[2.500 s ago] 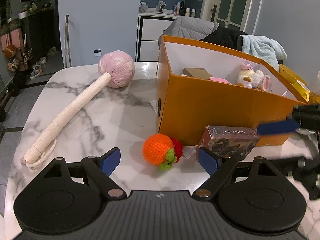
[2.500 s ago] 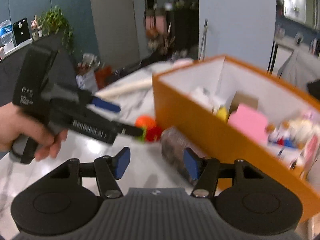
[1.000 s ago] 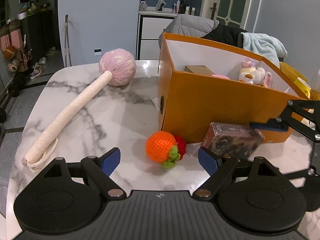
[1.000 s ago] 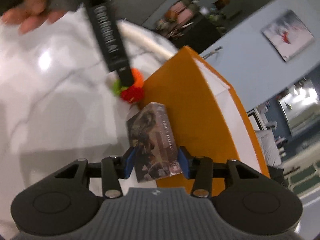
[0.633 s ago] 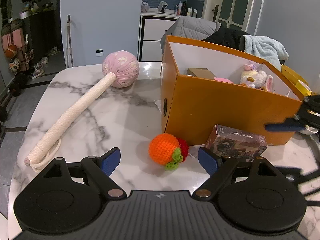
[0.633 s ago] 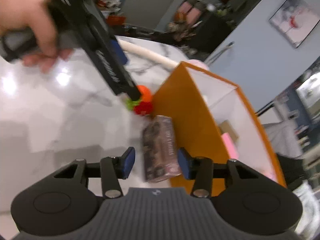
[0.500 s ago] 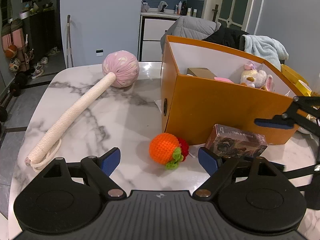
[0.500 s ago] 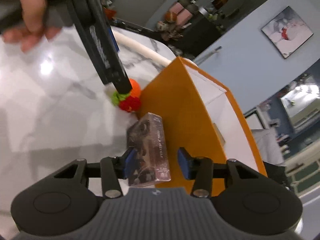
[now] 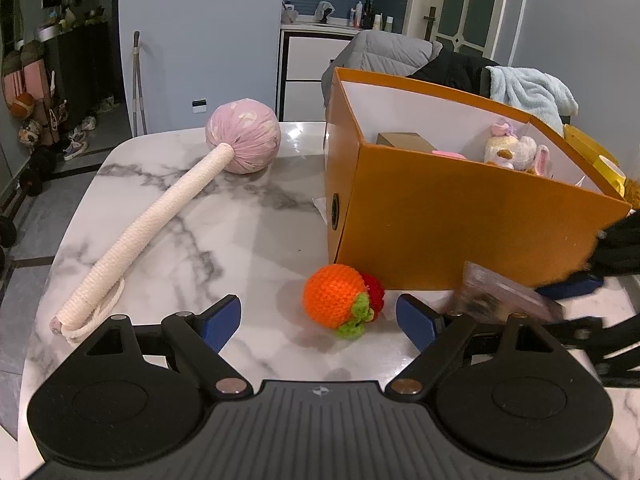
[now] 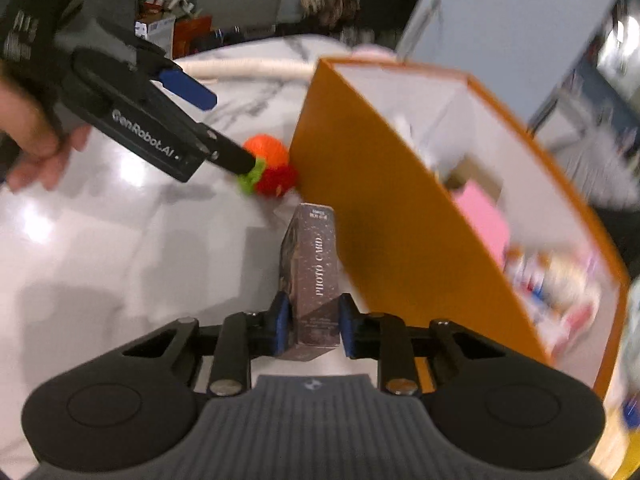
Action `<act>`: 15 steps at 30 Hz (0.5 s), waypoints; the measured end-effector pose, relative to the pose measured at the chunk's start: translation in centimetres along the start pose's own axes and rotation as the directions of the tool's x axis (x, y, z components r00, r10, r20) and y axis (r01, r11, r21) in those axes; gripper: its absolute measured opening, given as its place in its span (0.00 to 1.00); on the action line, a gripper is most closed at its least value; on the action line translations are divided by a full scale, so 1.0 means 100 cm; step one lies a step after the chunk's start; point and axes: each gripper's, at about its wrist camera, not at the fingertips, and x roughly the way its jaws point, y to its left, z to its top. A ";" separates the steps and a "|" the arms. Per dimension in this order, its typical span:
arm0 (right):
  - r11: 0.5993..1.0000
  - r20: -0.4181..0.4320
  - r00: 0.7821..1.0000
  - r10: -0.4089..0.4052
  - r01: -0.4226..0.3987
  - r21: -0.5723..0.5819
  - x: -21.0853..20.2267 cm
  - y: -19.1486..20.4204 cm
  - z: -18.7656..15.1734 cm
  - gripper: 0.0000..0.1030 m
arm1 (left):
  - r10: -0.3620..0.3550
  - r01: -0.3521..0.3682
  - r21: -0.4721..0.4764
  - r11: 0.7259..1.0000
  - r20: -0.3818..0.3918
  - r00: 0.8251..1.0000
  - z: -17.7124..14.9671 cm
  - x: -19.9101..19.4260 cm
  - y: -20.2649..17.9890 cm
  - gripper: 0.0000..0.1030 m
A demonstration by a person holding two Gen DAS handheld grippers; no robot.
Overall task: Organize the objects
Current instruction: 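Lift the card box with the right tool while the left tool grasps the crocheted fruit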
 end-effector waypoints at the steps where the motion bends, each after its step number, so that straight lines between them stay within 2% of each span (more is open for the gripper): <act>1: 0.998 -0.035 0.999 0.028 -0.026 0.054 -0.005 -0.004 -0.003 0.25 | 0.003 -0.003 0.007 1.000 0.001 1.000 0.000 0.001 -0.001 0.98; 4: 0.986 -0.087 0.988 0.125 -0.114 0.122 -0.012 -0.012 -0.015 0.24 | 0.005 -0.005 0.029 1.000 0.005 1.000 0.000 0.006 -0.008 0.98; 6: 0.981 -0.083 0.985 0.150 -0.137 0.139 -0.016 -0.007 -0.021 0.24 | 0.019 -0.020 0.054 0.998 0.013 1.000 -0.001 0.010 -0.013 0.98; 8: 0.979 -0.078 0.986 0.148 -0.135 0.154 -0.010 -0.003 -0.022 0.25 | 0.055 -0.058 0.069 0.996 0.037 0.998 -0.003 0.015 -0.017 0.98; 10: 0.981 -0.069 0.989 0.129 -0.117 0.155 -0.008 -0.001 -0.021 0.30 | 0.076 -0.079 0.053 0.995 0.058 0.995 -0.005 0.019 -0.018 0.98; 13: 0.979 -0.052 0.992 0.115 -0.104 0.173 -0.012 -0.002 -0.023 0.33 | 0.063 -0.066 0.043 0.997 0.057 0.996 -0.007 0.025 -0.018 0.97; 15: 0.975 -0.029 0.994 0.107 -0.099 0.198 -0.015 -0.005 -0.024 0.39 | 0.058 -0.062 0.068 0.996 0.052 0.997 -0.009 0.027 -0.020 0.92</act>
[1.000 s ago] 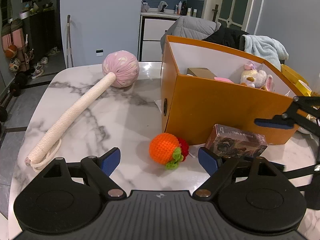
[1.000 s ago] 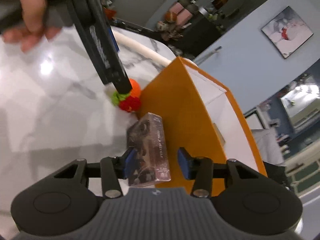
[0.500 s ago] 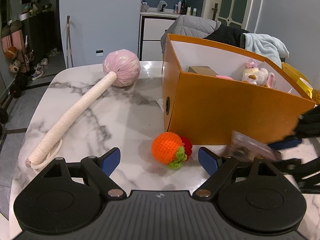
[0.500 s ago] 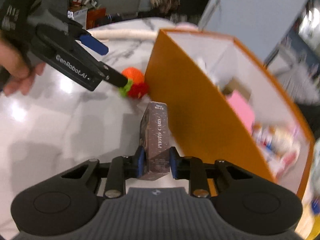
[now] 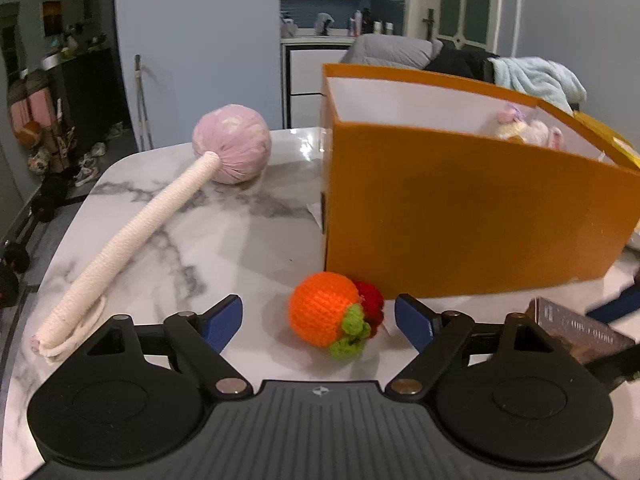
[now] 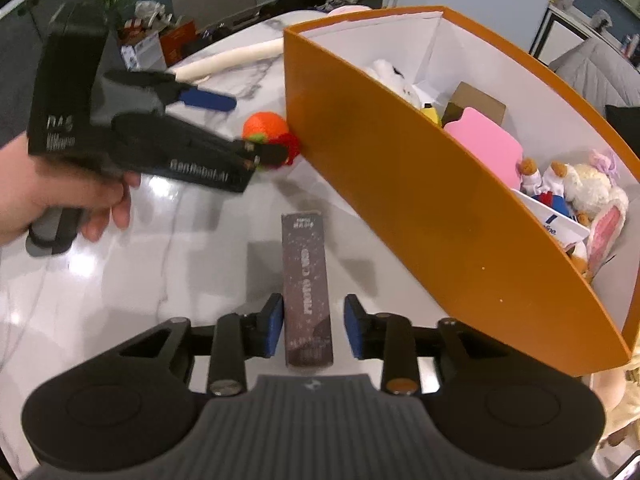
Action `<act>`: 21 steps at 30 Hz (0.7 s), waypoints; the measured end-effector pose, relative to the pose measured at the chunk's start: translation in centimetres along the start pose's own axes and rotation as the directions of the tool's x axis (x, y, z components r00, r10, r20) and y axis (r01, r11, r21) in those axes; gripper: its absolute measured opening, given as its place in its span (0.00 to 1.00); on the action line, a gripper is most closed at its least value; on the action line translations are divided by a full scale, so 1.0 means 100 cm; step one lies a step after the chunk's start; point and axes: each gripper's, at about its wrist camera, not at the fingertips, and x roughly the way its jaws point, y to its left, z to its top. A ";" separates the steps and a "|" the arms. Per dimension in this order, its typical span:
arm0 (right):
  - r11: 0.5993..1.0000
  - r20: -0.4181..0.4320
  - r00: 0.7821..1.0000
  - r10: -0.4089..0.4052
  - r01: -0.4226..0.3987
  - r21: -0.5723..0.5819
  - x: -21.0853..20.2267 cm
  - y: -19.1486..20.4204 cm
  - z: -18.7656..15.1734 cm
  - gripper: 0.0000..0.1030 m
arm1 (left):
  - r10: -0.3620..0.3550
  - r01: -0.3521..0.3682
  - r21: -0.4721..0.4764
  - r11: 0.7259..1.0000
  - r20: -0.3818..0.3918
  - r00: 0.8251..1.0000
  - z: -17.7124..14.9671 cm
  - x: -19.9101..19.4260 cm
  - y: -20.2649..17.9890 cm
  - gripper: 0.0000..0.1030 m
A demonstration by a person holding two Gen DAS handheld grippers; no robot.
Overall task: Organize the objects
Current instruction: 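Lift the card box with the right tool while the left tool grasps the crocheted fruit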
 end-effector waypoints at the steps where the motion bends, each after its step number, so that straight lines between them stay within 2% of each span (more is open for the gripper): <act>1: 1.000 0.020 1.000 -0.009 0.009 0.012 0.000 -0.001 0.000 0.49 | 0.000 0.000 0.010 1.000 -0.001 1.000 0.000 0.000 -0.002 0.90; 3: 0.999 0.049 0.998 -0.029 0.028 0.032 0.005 -0.003 0.001 0.54 | 0.001 -0.001 0.025 1.000 0.005 1.000 -0.002 0.001 -0.004 0.84; 9: 0.999 0.011 1.000 -0.020 0.019 0.045 0.013 -0.001 0.000 0.52 | -0.034 0.033 0.061 0.998 0.012 0.999 -0.003 0.001 -0.008 0.60; 14: 0.999 -0.008 1.000 -0.007 0.007 0.042 0.013 0.003 0.000 0.46 | -0.058 0.057 0.043 0.997 0.015 0.998 -0.001 -0.004 -0.006 0.59; 20: 0.999 -0.020 1.000 -0.007 0.008 0.052 0.015 0.000 -0.002 0.44 | -0.049 0.048 -0.020 0.999 -0.030 0.998 0.002 -0.005 0.005 0.59; 21: 0.999 -0.024 1.000 -0.006 0.007 0.052 0.015 -0.001 -0.002 0.36 | -0.048 0.047 -0.029 0.999 -0.037 0.998 0.002 -0.005 0.007 0.59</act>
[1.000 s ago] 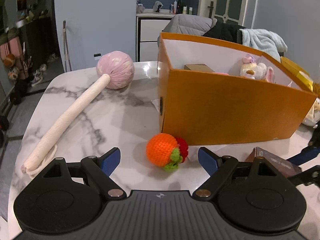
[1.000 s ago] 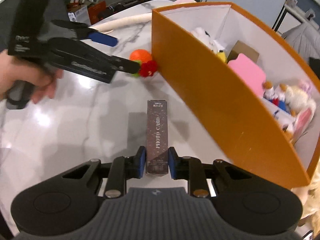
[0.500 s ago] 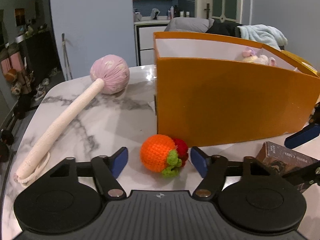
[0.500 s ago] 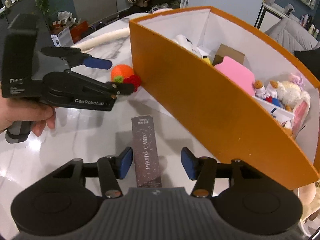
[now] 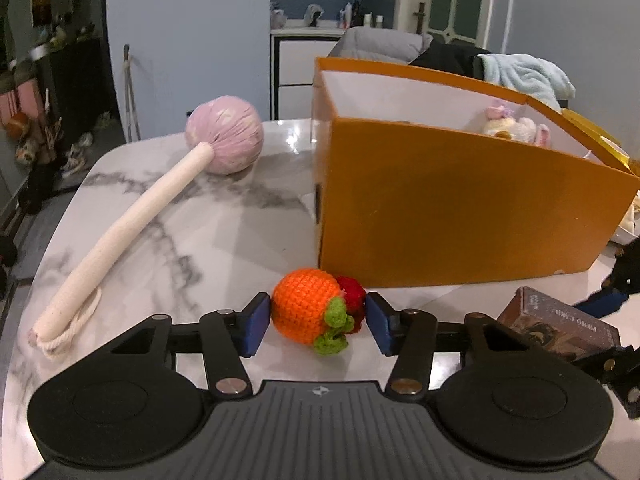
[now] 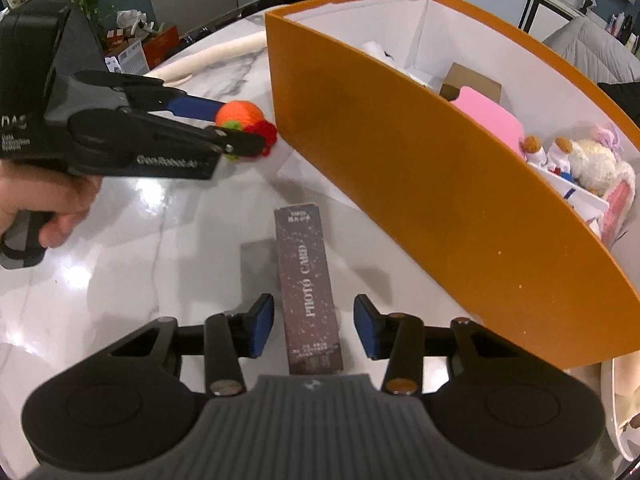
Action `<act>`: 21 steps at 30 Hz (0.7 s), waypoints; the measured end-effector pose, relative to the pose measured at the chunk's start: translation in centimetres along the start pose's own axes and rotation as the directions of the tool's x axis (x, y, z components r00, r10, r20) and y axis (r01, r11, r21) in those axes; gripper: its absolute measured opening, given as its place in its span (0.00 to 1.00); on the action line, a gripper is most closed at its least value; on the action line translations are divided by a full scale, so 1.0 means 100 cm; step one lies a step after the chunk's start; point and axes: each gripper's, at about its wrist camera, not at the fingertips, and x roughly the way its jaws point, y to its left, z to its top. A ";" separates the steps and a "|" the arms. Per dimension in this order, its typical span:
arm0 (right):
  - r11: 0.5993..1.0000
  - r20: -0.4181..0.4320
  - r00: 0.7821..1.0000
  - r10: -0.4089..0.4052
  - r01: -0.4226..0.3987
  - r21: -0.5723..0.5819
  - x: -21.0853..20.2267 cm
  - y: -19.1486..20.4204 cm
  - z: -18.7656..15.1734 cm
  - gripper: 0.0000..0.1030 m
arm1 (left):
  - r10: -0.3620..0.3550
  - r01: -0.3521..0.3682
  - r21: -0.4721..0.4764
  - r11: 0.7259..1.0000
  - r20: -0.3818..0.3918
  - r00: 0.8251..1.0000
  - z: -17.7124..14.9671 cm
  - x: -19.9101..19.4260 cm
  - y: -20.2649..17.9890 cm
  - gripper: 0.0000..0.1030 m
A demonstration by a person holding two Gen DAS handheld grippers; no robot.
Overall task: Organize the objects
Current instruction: 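Lift the card box with the right tool while the left tool grasps the crocheted fruit, then carry the crocheted fruit with the left tool while the right tool carries the card box over the orange box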
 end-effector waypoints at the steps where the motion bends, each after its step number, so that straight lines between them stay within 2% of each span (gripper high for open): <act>1: 1.000 -0.005 1.000 0.004 -0.004 -0.001 0.000 0.000 0.000 0.28 | -0.003 0.003 -0.009 1.000 -0.005 1.000 0.001 -0.001 0.002 0.59; 4: 1.000 -0.013 1.000 0.011 -0.011 -0.011 -0.001 0.003 0.001 0.24 | -0.013 0.013 -0.029 0.999 0.003 1.000 0.004 -0.008 0.007 0.59; 10: 0.999 -0.009 1.000 0.011 -0.011 -0.035 -0.004 0.011 0.002 0.24 | -0.021 0.021 0.000 1.000 0.006 1.000 0.007 -0.023 0.004 0.59; 15: 0.999 0.037 0.999 0.028 -0.026 -0.037 -0.020 0.012 0.007 0.24 | -0.016 0.015 0.041 0.999 0.044 0.999 0.014 -0.039 -0.003 0.59; 21: 0.998 0.100 0.994 0.054 -0.052 -0.016 -0.043 0.011 0.016 0.24 | -0.036 0.032 0.048 0.998 0.081 0.996 0.025 -0.053 -0.012 0.59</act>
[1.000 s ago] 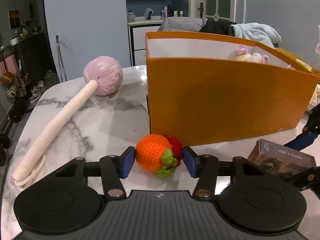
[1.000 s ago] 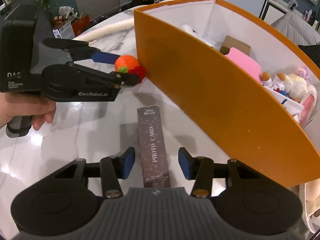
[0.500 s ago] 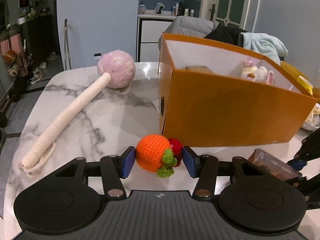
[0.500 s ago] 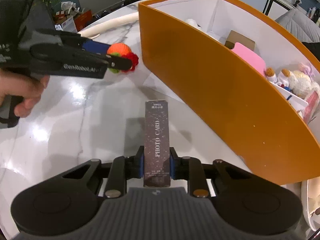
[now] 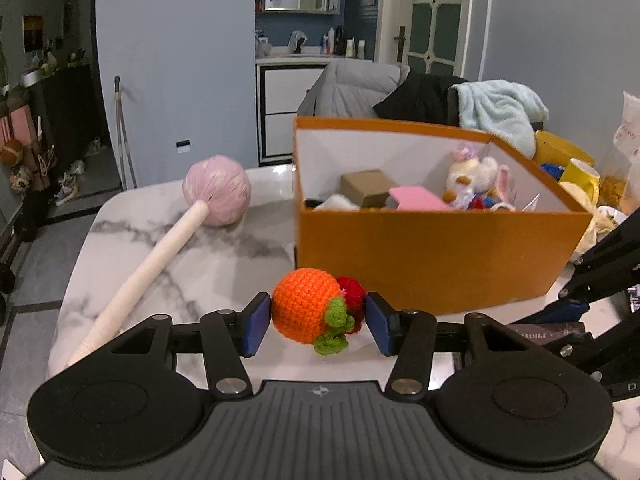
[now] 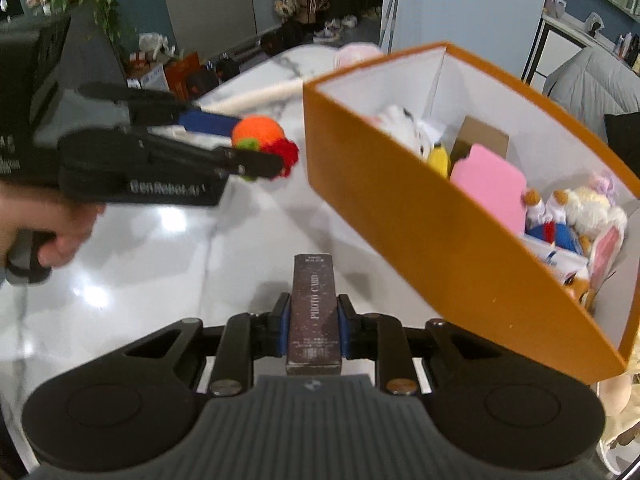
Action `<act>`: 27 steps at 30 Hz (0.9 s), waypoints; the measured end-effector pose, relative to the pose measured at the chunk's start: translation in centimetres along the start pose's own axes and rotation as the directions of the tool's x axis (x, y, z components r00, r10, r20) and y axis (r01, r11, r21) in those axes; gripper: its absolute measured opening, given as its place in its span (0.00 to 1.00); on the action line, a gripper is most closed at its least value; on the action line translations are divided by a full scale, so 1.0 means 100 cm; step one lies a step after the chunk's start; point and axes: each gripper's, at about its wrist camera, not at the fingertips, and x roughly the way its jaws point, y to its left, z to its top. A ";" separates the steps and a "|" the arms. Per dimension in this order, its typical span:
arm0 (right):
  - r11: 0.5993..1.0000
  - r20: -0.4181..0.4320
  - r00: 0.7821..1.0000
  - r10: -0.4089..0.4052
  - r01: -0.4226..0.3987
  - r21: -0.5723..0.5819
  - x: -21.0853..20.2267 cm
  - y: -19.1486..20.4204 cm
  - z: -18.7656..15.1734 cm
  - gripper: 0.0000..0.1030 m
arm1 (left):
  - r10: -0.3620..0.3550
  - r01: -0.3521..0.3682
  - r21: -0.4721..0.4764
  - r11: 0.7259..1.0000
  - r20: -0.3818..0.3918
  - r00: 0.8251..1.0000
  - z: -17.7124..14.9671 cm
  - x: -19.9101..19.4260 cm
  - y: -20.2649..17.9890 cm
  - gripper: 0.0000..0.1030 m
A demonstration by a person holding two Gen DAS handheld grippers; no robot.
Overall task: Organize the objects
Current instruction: 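Carry the crocheted fruit with the left tool while the right tool carries the card box over the orange box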
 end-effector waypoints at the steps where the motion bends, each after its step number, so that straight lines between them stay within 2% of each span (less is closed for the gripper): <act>1: 1.000 0.013 1.000 0.004 -0.005 0.003 -0.006 -0.001 0.002 0.24 | -0.002 0.002 0.002 1.000 0.006 1.000 0.003 -0.001 -0.001 0.59; 8: 0.999 0.129 0.992 0.003 -0.009 0.051 -0.047 -0.018 0.021 0.24 | -0.009 0.008 0.024 1.000 0.051 0.999 0.031 -0.013 -0.015 0.59; 16: 0.988 0.243 0.967 -0.072 0.037 0.147 -0.085 -0.055 0.043 0.24 | -0.017 0.016 0.020 1.000 0.079 0.997 0.073 -0.009 -0.027 0.59; 21: 0.979 0.278 0.954 -0.117 0.064 0.193 -0.095 -0.079 0.052 0.24 | -0.010 0.007 0.041 0.999 0.087 0.996 0.092 -0.002 -0.036 0.59; 27: 0.963 0.307 0.939 -0.154 0.073 0.259 -0.096 -0.103 0.059 0.24 | 0.003 -0.007 0.065 0.998 0.062 0.998 0.098 0.016 -0.047 0.59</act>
